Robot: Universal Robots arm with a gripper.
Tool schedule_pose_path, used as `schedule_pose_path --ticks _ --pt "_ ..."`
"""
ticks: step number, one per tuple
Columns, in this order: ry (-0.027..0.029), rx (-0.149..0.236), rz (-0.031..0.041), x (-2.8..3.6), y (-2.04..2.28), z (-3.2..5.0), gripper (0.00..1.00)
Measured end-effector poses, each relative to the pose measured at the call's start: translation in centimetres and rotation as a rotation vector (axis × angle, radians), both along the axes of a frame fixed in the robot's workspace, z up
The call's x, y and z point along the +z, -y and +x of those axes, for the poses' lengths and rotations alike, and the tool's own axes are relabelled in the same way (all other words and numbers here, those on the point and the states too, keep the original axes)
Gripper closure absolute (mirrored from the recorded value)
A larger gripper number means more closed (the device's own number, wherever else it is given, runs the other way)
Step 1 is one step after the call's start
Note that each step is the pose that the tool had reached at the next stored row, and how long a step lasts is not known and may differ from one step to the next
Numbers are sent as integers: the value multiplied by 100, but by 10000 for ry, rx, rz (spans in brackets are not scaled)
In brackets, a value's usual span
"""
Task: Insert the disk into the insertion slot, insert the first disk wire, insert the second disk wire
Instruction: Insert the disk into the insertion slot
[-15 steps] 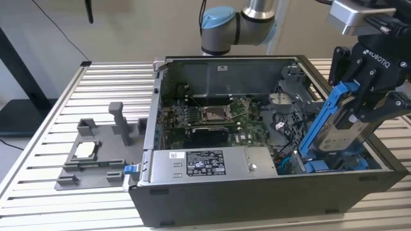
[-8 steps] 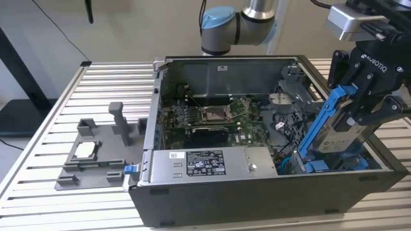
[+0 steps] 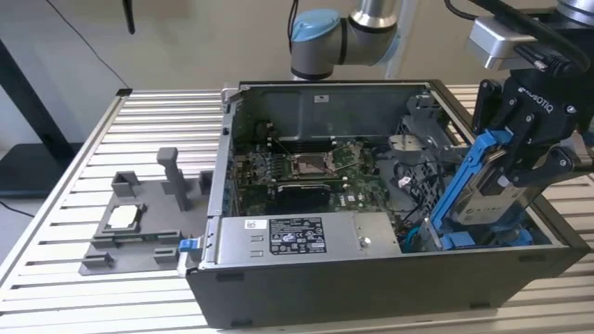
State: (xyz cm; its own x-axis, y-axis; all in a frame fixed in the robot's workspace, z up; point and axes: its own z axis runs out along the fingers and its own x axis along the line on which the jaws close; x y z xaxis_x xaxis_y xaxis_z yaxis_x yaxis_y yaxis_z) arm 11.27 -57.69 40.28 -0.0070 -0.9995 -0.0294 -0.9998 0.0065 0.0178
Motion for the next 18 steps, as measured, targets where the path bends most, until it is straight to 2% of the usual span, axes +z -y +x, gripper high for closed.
schedule_pose_path --ticks 18 --pt "-1 -97 0 -329 0 1 67"
